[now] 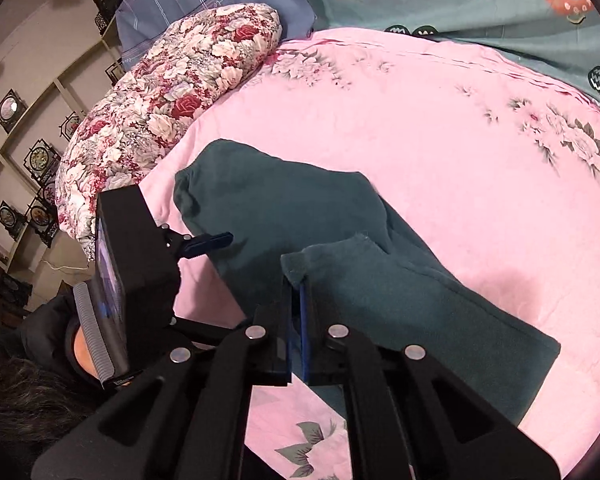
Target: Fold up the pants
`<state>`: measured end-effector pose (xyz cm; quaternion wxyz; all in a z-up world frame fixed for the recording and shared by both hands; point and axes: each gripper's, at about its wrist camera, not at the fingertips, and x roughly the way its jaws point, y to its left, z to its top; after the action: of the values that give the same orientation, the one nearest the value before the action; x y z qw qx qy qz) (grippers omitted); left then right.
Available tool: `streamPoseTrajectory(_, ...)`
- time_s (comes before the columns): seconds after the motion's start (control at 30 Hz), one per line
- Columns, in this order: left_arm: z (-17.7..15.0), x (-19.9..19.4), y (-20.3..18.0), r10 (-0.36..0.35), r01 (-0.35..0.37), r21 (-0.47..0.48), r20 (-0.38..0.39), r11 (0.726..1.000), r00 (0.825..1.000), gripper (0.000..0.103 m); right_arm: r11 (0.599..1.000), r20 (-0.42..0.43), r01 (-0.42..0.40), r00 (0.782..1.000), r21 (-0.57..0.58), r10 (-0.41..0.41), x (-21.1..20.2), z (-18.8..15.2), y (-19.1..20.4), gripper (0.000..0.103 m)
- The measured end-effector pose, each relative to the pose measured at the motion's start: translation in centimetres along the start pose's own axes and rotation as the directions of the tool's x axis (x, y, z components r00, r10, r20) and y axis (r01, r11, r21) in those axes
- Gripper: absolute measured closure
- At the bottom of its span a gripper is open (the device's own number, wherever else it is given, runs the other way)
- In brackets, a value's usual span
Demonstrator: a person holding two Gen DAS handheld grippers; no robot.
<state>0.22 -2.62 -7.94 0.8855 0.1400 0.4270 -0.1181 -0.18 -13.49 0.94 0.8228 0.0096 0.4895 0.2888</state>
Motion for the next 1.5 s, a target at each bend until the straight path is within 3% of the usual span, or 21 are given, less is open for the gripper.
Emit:
streamPoseTrajectory(0.17, -0.2, -0.3, 0.4, 0.014, -0.014, -0.002, 0.0, 1.0, 1.0, 0.015, 1.0, -0.1, -0.008, 0.995, -0.018, 0.007, 3.4, -1.0, 0.2, 0.1)
streamPoseTrajectory(0.23, -0.3, -0.5, 0.8, 0.022, -0.022, -0.006, -0.001, 1.0, 1.0, 0.015, 0.999, -0.16, 0.026, 0.987, -0.022, -0.029, 5.6, -1.7, 0.0, 0.094)
streamPoseTrajectory(0.3, -0.5, -0.9, 1.4, 0.03, -0.03, -0.017, 0.0, 0.999, 1.0, 0.015, 1.0, -0.186, -0.004, 0.983, 0.022, 0.008, 6.3, -2.2, -0.7, 0.086)
streamPoseTrajectory(0.37, -0.5, -1.6, 2.0, 0.023, -0.023, -0.033, 0.01, 0.999, 1.0, 0.015, 0.999, -0.156, -0.028, 0.987, 0.047, 0.035, 5.2, -2.0, -0.9, 0.072)
streamPoseTrajectory(0.47, -0.1, -3.5, 2.1, -0.01, 0.012, -0.038, 0.061, 0.999, 0.998, 0.015, 0.997, -0.042, -0.051, 0.998, 0.061, 0.053, 1.4, -1.3, -1.5, 0.071)
streamPoseTrajectory(0.57, 1.0, -4.7, 0.4, -0.063, 0.064, -0.013, 0.106, 0.998, 0.992, 0.015, 0.994, 0.026, 0.046, 0.999, 0.097, -0.048, -1.5, -0.9, -3.4, 0.071)
streamPoseTrajectory(0.67, 1.8, -3.8, -2.1, -0.097, 0.095, 0.025, 0.099, 0.995, 0.99, 0.015, 0.969, 0.0, 0.162, 0.986, 0.189, -0.165, -2.0, -1.6, -6.7, 0.071)
streamPoseTrajectory(0.8, 1.6, 0.3, -3.4, -0.061, 0.06, 0.038, 0.001, 0.997, 0.998, 0.012, 0.932, -0.1, 0.22, 0.975, 0.287, -0.199, 0.2, -3.8, -11.2, 0.072)
streamPoseTrajectory(0.9, 1.8, 1.2, -2.3, -0.088, 0.088, -0.026, -0.021, 0.996, 0.996, 0.007, 0.939, -0.085, 0.2, 0.979, 0.281, -0.183, 1.3, -4.3, -11.9, 0.072)
streamPoseTrajectory(1.0, 1.9, 0.4, -2.5, -0.069, 0.068, -0.018, -0.011, 0.997, 0.998, 0.008, 0.947, -0.031, 0.143, 0.99, 0.286, -0.139, -0.3, -4.0, -11.3, 0.072)
streamPoseTrajectory(1.1, 1.7, 0.6, -3.1, -0.045, 0.045, 0.011, -0.005, 0.999, 0.999, 0.007, 0.948, -0.004, 0.192, 0.98, 0.254, -0.197, -1.8, -4.2, -10.9, 0.069)
streamPoseTrajectory(1.2, 1.9, 1.0, -2.7, -0.059, 0.059, -0.012, -0.015, 0.998, 0.998, 0.007, 0.929, -0.088, 0.211, 0.977, 0.304, -0.193, -0.8, -5.6, -13.0, 0.069)
streamPoseTrajectory(1.27, 2.2, 0.4, -2.5, -0.071, 0.071, -0.014, 0.003, 0.997, 0.997, 0.008, 0.93, -0.046, 0.2, 0.98, 0.308, -0.195, -2.5, -6.5, -13.1, 0.068)
streamPoseTrajectory(1.3, 2.2, 0.0, -2.4, -0.069, 0.069, -0.013, 0.017, 0.998, 0.997, 0.008, 0.929, -0.017, 0.206, 0.977, 0.308, -0.211, -3.7, -6.7, -13.3, 0.066)
streamPoseTrajectory(1.43, 2.8, -1.6, -2.2, -0.081, 0.081, -0.007, 0.064, 0.997, 0.995, 0.008, 0.898, 0.043, 0.243, 0.96, 0.367, -0.277, -7.3, -7.6, -15.6, 0.039)
streamPoseTrajectory(1.5, 3.0, -1.8, -2.8, -0.089, 0.089, 0.005, 0.072, 0.996, 0.993, 0.008, 0.878, 0.017, 0.238, 0.963, 0.415, -0.269, -6.8, -8.1, -17.5, 0.038)
